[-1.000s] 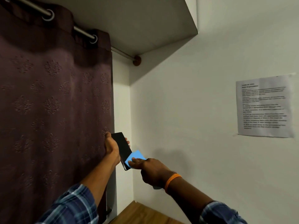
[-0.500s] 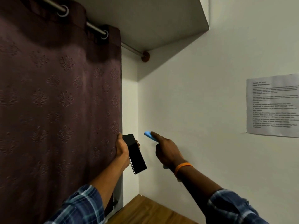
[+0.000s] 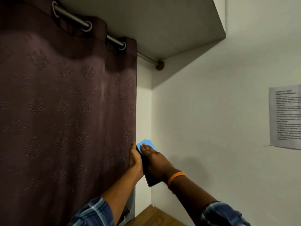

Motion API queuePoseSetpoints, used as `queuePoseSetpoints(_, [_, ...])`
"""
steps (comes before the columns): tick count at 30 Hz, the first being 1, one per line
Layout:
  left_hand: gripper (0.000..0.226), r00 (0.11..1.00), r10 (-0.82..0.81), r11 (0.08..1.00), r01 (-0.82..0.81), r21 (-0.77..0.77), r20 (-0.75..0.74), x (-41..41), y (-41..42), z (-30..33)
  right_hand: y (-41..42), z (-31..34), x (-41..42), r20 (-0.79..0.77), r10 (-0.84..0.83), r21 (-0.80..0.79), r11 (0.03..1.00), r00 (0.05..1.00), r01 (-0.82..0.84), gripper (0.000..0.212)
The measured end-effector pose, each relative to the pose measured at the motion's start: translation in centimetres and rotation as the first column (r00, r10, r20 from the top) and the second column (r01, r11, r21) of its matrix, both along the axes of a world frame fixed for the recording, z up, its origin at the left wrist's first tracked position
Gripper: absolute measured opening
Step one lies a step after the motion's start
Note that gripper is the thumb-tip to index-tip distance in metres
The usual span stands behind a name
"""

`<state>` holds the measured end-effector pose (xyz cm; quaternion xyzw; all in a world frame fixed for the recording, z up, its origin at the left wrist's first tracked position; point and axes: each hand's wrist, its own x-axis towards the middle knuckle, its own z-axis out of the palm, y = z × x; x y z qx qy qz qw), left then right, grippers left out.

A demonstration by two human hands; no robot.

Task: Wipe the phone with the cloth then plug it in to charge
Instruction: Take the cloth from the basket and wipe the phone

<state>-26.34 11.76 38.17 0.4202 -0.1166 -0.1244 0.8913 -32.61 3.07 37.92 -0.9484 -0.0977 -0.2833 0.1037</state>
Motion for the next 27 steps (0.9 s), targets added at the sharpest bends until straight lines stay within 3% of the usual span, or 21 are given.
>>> queuePoseSetpoints(10, [0.071, 0.989, 0.09, 0.994, -0.082, 0.066, -0.12, 2.3, 1.3, 0.4, 0.4, -1.5, -0.2, -0.062, 0.025, -0.02, 0.999, 0.998, -0.026, 0.071])
queuePoseSetpoints(16, [0.078, 0.986, 0.147, 0.989, -0.149, -0.023, -0.077, 3.3, 1.4, 0.9, -0.6, -3.3, -2.6, -0.112, 0.007, -0.04, 0.999, 0.994, -0.012, 0.083])
queuePoseSetpoints(22, [0.079, 0.986, 0.146, 0.987, -0.15, -0.052, -0.087, 3.7, 1.3, 1.5, -2.9, -4.5, -4.6, -0.151, 0.001, -0.106, 0.994, 0.989, -0.017, 0.075])
queuePoseSetpoints(27, [0.077, 0.987, 0.154, 0.988, -0.155, -0.02, -0.035, 3.2, 0.4, 1.8, -3.9, -4.1, -5.8, -0.065, -0.001, -0.054, 0.999, 0.998, -0.003, 0.069])
